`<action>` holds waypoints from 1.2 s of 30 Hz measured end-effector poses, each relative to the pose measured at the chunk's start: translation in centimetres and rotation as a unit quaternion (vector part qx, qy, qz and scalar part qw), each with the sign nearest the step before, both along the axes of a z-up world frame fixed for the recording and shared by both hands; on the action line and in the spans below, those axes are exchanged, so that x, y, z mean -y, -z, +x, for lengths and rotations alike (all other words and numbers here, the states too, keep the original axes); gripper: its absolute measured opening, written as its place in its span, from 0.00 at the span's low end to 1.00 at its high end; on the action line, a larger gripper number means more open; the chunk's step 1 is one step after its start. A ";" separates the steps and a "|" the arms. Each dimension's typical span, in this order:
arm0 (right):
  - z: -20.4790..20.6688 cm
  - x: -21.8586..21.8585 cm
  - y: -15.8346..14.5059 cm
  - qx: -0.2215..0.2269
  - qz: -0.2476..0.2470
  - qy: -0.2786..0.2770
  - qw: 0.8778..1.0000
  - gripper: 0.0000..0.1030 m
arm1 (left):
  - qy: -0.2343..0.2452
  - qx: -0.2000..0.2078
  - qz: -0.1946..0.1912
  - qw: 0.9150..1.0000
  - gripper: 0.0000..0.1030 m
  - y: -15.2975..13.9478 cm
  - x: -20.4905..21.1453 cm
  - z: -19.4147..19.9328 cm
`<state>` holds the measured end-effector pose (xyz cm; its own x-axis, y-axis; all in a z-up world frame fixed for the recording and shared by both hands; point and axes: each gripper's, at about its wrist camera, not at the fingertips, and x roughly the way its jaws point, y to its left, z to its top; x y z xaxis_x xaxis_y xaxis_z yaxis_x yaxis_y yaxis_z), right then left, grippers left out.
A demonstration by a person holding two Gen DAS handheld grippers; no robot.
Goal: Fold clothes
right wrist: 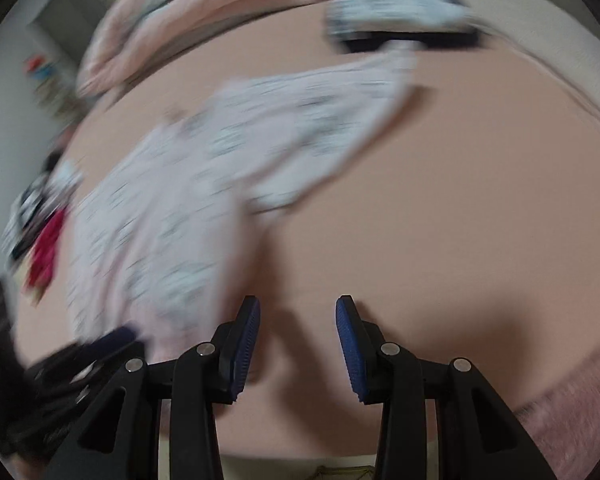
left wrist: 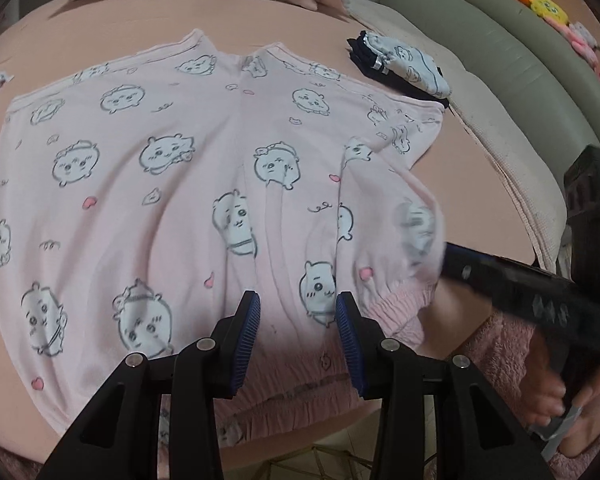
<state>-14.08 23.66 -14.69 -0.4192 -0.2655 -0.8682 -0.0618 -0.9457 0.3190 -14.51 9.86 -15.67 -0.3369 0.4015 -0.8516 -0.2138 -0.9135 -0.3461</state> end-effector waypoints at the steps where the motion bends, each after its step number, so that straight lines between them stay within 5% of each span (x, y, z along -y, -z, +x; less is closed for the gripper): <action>1: -0.1 1.4 -0.3 -0.007 -0.005 -0.037 0.999 0.38 | -0.002 -0.001 -0.001 1.000 0.35 -0.2 0.3 0.2; 5: -1.5 4.5 -1.6 -0.038 -0.072 -0.096 0.992 0.38 | -0.021 -0.003 0.010 1.000 0.35 -1.0 2.5 1.1; 11: -5.5 5.8 -1.8 -0.031 -0.227 -0.085 0.970 0.38 | -0.064 0.006 0.051 0.997 0.35 -1.8 6.3 2.2; 19: -1.7 2.1 -0.6 -0.030 -0.147 -0.037 0.988 0.38 | -0.073 0.020 0.121 0.990 0.35 -1.8 7.1 -0.8; 22: -1.4 1.3 0.7 -0.008 -0.105 -0.039 0.994 0.38 | -0.062 0.069 0.208 0.974 0.38 -0.9 6.9 -2.8; 24: -1.3 1.3 0.9 -0.001 -0.073 -0.048 0.996 0.38 | -0.066 0.093 0.237 0.965 0.51 -0.4 6.8 -3.6; 25: -1.3 1.5 1.0 -0.001 -0.062 -0.055 0.997 0.38 | -0.069 0.098 0.237 0.964 0.52 -0.2 6.6 -3.9; 28: -1.1 2.7 1.2 0.000 -0.032 -0.077 0.997 0.38 | -0.058 0.102 0.168 0.979 0.48 0.0 5.4 -4.1; 30: -1.1 3.3 1.7 0.007 -0.018 -0.087 0.996 0.38 | -0.038 0.107 0.132 0.985 0.12 0.2 4.3 -4.2; 32: -1.1 3.6 2.1 0.010 0.003 -0.093 0.996 0.38 | -0.032 0.096 0.088 0.991 0.11 0.0 3.5 -4.0; 36: -0.8 4.5 2.1 0.002 0.045 -0.119 0.992 0.38 | -0.054 0.079 0.105 0.990 0.07 -0.7 4.8 -3.3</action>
<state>-14.87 19.20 -16.76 -0.3506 -0.2786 -0.8941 0.1654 -0.9581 0.2337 -17.84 5.05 -14.97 -0.2573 0.5448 -0.7981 -0.0468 -0.8320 -0.5528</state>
